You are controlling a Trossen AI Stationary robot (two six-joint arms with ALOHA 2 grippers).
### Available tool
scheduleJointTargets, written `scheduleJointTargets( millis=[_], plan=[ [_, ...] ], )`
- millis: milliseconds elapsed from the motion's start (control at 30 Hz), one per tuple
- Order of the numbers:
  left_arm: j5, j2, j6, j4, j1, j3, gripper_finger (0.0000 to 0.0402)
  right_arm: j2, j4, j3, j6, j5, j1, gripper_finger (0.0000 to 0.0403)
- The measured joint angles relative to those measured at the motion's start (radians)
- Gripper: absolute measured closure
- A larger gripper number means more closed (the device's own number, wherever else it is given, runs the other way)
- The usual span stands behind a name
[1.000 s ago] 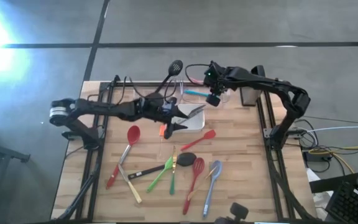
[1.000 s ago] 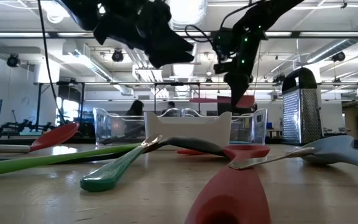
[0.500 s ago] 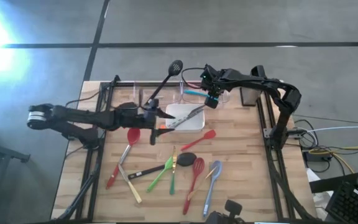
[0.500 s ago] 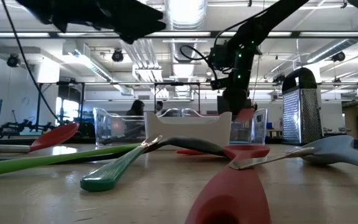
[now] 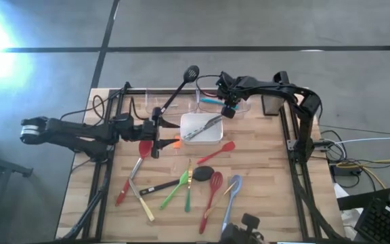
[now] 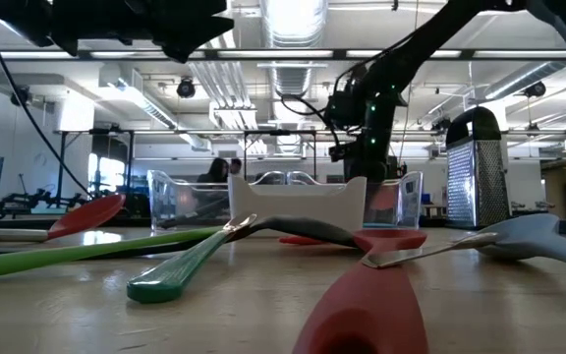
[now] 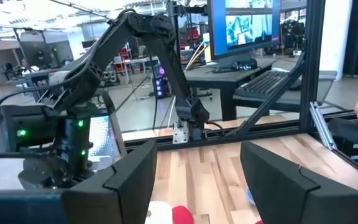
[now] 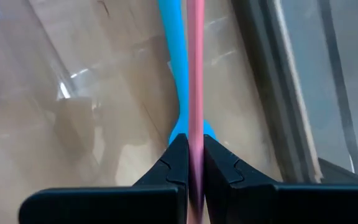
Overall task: Pick & Place Kitchen Items
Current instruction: Put the pink spatula into the right transparent bin, then adjust the white bin
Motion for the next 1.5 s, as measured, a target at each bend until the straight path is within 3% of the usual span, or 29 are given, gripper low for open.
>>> scheduleJointTargets(
  millis=[367,633,900,967,1033,1100,1167,1500],
  plan=[
    [0.0,-0.003,-0.01,-0.002,0.0,0.0,0.0165,0.049,0.018,0.003,-0.02,-0.007,-0.01,0.0371],
    [0.0,-0.002,-0.115,-0.035,0.0,0.0,0.0165,-0.02,0.046,0.0,-0.019,0.022,-0.012,0.0316],
    [-0.008,-0.002,-0.119,-0.038,0.001,-0.031,0.0165,-0.144,0.031,0.0,0.026,0.011,-0.003,0.0286],
    [-0.009,-0.001,-0.12,-0.048,0.001,-0.036,0.0165,-0.187,0.026,0.0,0.045,-0.033,0.005,0.0285],
    [-0.009,-0.001,-0.119,-0.049,0.001,-0.037,0.0165,-0.228,0.034,0.0,0.082,-0.163,0.021,0.0289],
    [-0.008,0.0,-0.119,-0.049,0.001,-0.037,0.0165,-0.257,0.047,0.0,0.126,-0.329,0.05,0.0296],
    [-0.008,0.0,-0.119,-0.05,0.001,-0.037,0.0165,-0.274,0.064,-0.001,0.143,-0.428,0.1,0.0306],
    [-0.035,0.0,-0.124,-0.047,0.001,-0.037,0.0165,-0.212,0.189,-0.005,0.109,-0.434,0.466,0.0388]
  ],
)
